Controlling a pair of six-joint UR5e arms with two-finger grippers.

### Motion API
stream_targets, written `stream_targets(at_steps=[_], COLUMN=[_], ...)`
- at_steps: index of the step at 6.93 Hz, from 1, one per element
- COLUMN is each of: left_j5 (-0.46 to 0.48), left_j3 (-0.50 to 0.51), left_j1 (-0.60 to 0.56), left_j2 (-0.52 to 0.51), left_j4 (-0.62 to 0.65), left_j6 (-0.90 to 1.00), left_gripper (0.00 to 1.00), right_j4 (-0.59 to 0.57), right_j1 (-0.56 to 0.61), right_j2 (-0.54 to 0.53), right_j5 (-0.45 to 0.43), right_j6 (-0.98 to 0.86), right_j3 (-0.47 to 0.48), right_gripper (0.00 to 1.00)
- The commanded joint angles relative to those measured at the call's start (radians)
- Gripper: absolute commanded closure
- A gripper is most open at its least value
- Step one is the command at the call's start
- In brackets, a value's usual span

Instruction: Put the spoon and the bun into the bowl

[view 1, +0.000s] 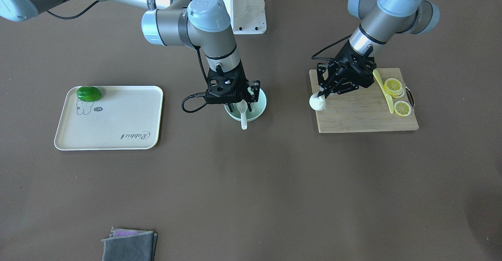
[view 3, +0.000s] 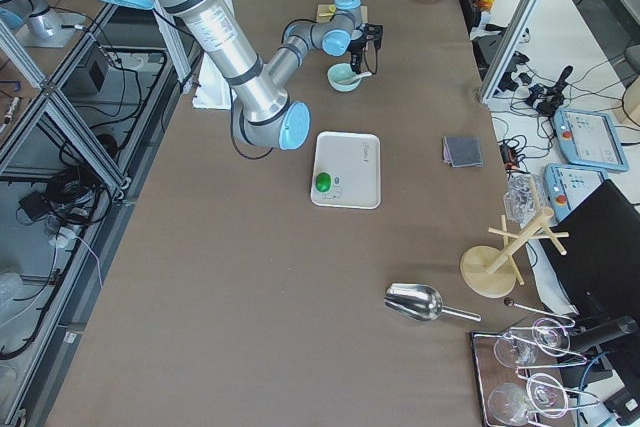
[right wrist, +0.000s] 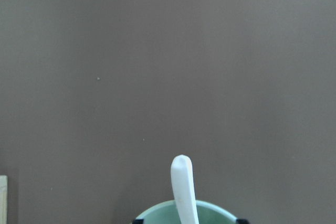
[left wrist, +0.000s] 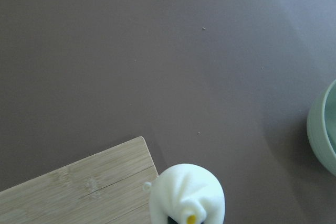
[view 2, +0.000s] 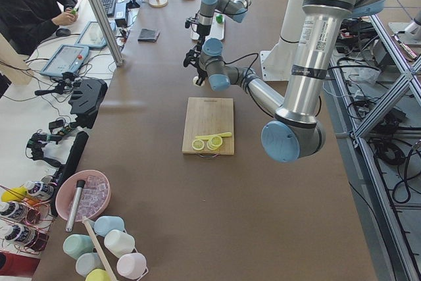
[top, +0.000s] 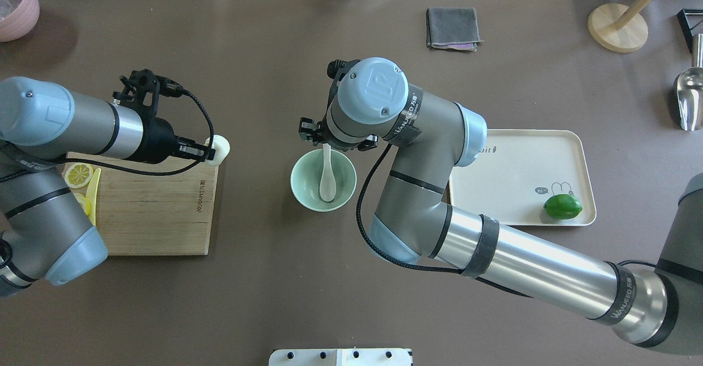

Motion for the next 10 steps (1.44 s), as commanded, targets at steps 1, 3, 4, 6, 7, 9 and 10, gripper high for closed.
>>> stream_targets(at_steps=[1,3,4,6,7,9,10], left_j5=[0.005,0.121,0.171,0.171,0.171,0.208,0.228], left_j3=[0.019,0.072,0.117,0.120,0.122,0.134,0.133], left_j1=[0.060,0.194,0.232,0.230,0.221,0.216,0.213], left_j2=[-0.116,-0.237,-0.283,-0.282,-0.284,-0.281,-0.276], left_j4=[0.026,0.028,0.028,0.029,0.029,0.028,0.029], left_j6=[-0.120,-0.241,-0.257,-0.258,-0.260,-0.318,-0.317], left_gripper=[1.00,1.00,1.00,1.00,0.53,0.02,0.02], right_j4=[-0.007,-0.007,-0.005,-0.005,-0.005,-0.005,-0.004], right_j1=[0.124,0.201,0.254,0.281,0.298,0.333,0.394], right_j2=[-0.044,-0.297,-0.356,-0.397,-0.455,-0.491,-0.549], right_j5=[0.153,0.223,0.287,0.307,0.320,0.340,0.417], right_j6=[-0.039,-0.247,-0.268,-0.276,-0.282,-0.354,-0.416], right_j3=[0.027,0.240,0.265,0.291,0.334,0.336,0.353], right_gripper=[0.00,0.00,0.00,0.00,0.00,0.00,0.00])
